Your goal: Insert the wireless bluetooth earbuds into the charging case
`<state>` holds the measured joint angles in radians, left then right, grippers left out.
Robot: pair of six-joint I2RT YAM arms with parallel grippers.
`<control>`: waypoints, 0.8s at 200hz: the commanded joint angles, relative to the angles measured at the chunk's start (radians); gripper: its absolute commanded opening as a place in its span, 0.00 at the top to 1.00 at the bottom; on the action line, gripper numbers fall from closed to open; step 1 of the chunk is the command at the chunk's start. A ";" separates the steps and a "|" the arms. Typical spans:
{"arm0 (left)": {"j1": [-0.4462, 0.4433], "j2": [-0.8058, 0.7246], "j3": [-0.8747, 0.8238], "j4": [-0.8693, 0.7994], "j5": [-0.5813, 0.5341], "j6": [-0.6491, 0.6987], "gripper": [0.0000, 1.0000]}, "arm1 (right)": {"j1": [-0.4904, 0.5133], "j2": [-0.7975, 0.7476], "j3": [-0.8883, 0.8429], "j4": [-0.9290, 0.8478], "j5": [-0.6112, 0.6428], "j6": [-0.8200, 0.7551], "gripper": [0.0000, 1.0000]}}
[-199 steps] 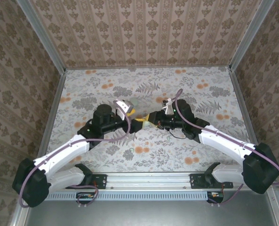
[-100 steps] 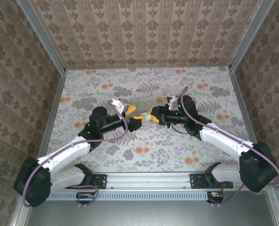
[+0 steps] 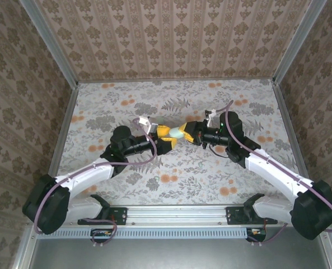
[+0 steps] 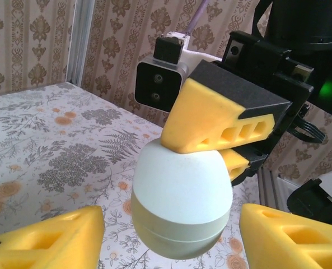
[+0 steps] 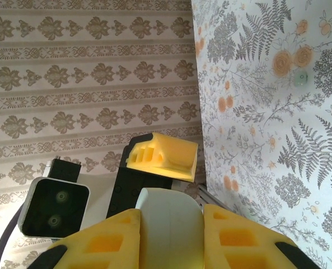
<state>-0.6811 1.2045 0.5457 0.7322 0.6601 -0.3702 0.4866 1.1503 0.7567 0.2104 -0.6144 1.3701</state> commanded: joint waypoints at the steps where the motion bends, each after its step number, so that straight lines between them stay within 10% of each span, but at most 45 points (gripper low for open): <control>1: -0.013 0.016 0.030 0.068 0.039 -0.017 0.39 | -0.005 -0.029 -0.007 -0.006 -0.007 0.033 0.90; 82: -0.040 0.070 0.081 0.085 0.048 -0.015 0.68 | -0.005 -0.044 -0.023 0.012 -0.010 0.051 0.91; 160: -0.052 0.093 0.089 0.084 0.042 -0.009 0.55 | -0.006 -0.052 -0.028 0.025 -0.014 0.066 0.91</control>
<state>-0.7132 1.2831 0.5964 0.7799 0.6796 -0.3786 0.4736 1.1217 0.7414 0.2108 -0.6109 1.4139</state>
